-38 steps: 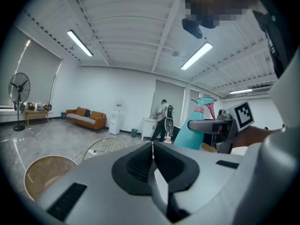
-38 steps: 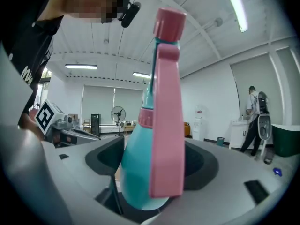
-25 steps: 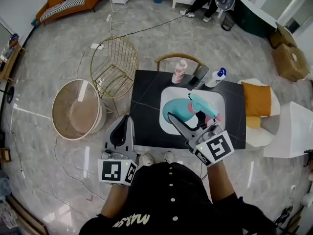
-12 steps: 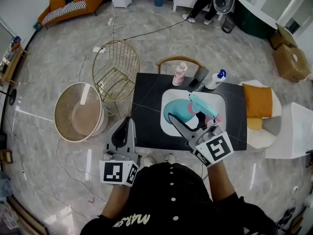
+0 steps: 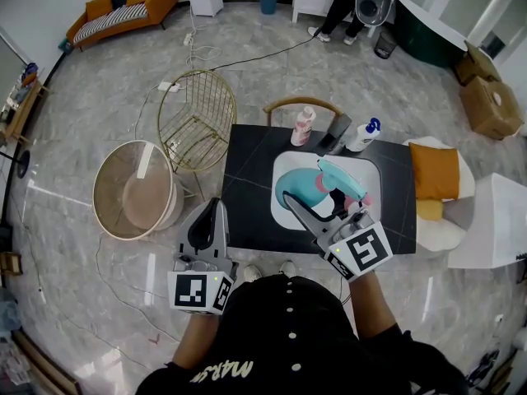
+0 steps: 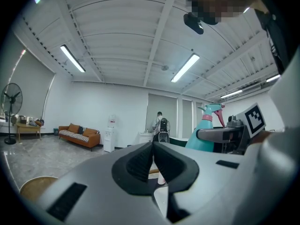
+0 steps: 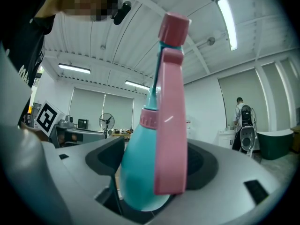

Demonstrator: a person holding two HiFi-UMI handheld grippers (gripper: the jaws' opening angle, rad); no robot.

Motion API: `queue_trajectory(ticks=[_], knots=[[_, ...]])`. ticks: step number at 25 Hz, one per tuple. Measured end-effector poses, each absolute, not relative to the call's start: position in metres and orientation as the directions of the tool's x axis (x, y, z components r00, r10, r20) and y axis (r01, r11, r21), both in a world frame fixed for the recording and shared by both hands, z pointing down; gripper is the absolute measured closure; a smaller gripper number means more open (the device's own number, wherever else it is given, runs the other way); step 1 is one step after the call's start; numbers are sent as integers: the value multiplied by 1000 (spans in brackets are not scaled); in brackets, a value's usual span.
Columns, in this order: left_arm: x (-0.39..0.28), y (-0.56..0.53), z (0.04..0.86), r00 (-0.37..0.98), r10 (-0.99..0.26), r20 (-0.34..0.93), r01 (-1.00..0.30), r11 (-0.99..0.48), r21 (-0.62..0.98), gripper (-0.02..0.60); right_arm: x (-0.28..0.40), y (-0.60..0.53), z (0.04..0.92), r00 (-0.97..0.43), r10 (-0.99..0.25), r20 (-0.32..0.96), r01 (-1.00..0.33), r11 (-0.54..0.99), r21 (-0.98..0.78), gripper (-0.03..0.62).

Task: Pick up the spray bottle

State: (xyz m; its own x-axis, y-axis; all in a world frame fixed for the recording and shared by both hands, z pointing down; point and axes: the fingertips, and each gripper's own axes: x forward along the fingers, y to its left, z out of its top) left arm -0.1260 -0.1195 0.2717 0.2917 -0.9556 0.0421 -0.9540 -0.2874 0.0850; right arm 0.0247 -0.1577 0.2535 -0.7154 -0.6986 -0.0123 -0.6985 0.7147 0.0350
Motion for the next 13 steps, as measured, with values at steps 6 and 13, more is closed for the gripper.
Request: queue_trajectory(ticks=[6, 13], knots=[[-126, -118, 269, 292, -956, 36, -954, -288, 84, 565, 24, -155, 252, -715, -699, -18, -699, 714, 36, 266], [-126, -118, 271, 291, -956, 37, -954, -287, 83, 565, 25, -155, 255, -712, -702, -14, -702, 712, 35, 266]])
